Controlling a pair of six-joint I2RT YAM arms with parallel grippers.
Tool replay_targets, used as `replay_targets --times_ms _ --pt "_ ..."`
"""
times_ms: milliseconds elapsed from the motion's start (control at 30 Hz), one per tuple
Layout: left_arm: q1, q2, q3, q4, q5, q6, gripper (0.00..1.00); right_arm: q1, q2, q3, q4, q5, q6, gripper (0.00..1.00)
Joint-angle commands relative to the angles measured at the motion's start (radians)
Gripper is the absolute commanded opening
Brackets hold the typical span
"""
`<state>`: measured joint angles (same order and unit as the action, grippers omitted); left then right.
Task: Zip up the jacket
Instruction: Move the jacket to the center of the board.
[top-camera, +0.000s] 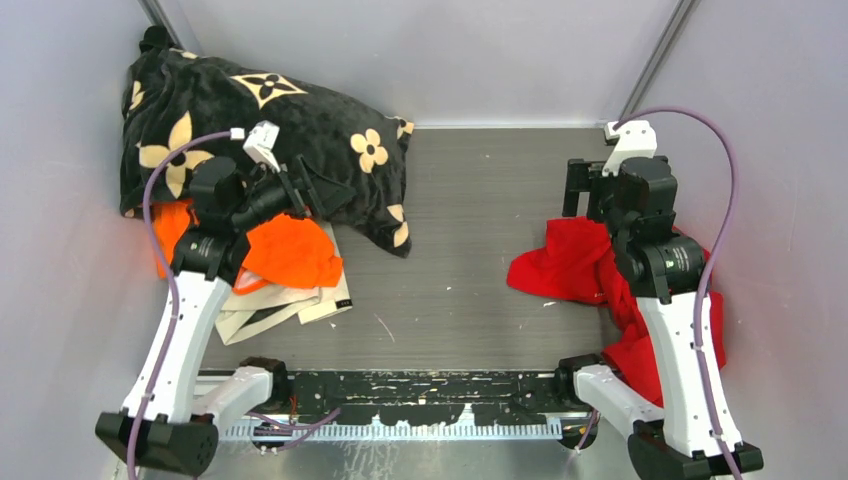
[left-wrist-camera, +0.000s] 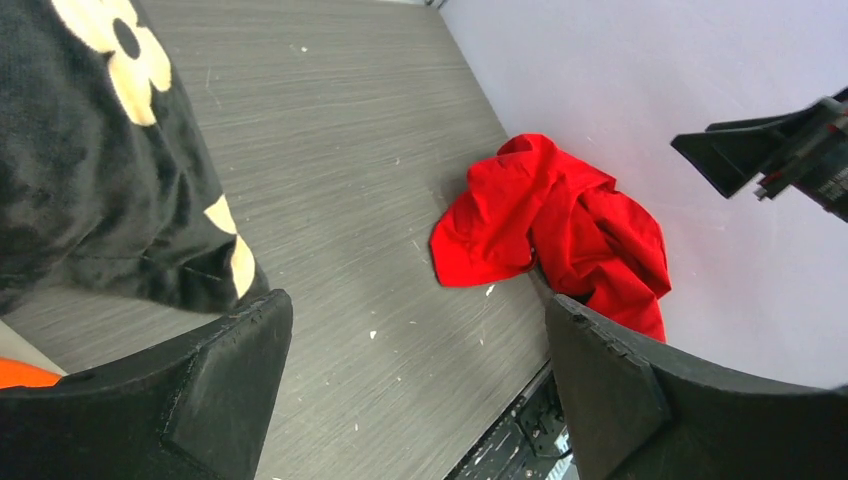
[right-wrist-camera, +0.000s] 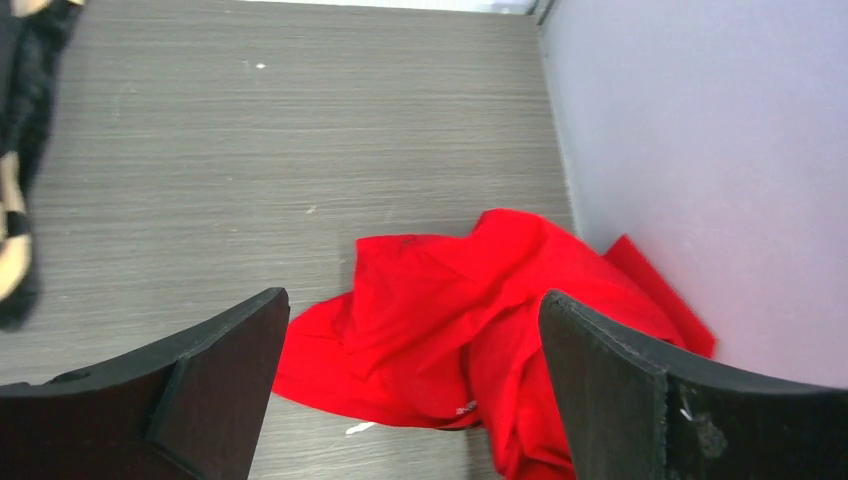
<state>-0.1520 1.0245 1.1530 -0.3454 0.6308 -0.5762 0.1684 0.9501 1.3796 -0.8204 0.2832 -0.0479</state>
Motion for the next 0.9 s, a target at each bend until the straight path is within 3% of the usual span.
replay_targets --times_ms 0,133,333,533,700,767,833,867 --pt "0.003 -0.104 -0.031 0.027 0.035 0.008 0.96 -0.008 -0.011 -0.033 0.005 0.093 -0.116 1.0" --pt "0.003 -0.155 -0.105 0.01 0.017 0.032 0.96 -0.039 0.039 -0.101 -0.061 0.132 -0.29 1.0" --pt "0.003 -0.212 -0.167 -0.084 -0.054 0.187 0.96 -0.149 0.058 -0.229 0.006 -0.012 -0.395 1.0" --pt "0.002 -0.254 -0.276 -0.09 -0.125 0.268 0.96 -0.386 0.253 -0.255 0.08 -0.026 -0.57 1.0" --pt "0.001 -0.318 -0.381 -0.022 -0.143 0.264 0.96 -0.439 0.427 -0.313 0.194 0.071 -0.712 1.0" --pt "0.002 -0.328 -0.413 -0.001 -0.143 0.261 0.96 -0.44 0.488 -0.333 0.247 0.1 -0.74 0.89" --pt "0.003 -0.328 -0.429 0.007 -0.14 0.26 0.96 -0.441 0.544 -0.326 0.259 0.089 -0.746 0.7" --pt "0.003 -0.327 -0.432 0.009 -0.137 0.26 0.96 -0.442 0.566 -0.314 0.252 0.071 -0.733 0.55"
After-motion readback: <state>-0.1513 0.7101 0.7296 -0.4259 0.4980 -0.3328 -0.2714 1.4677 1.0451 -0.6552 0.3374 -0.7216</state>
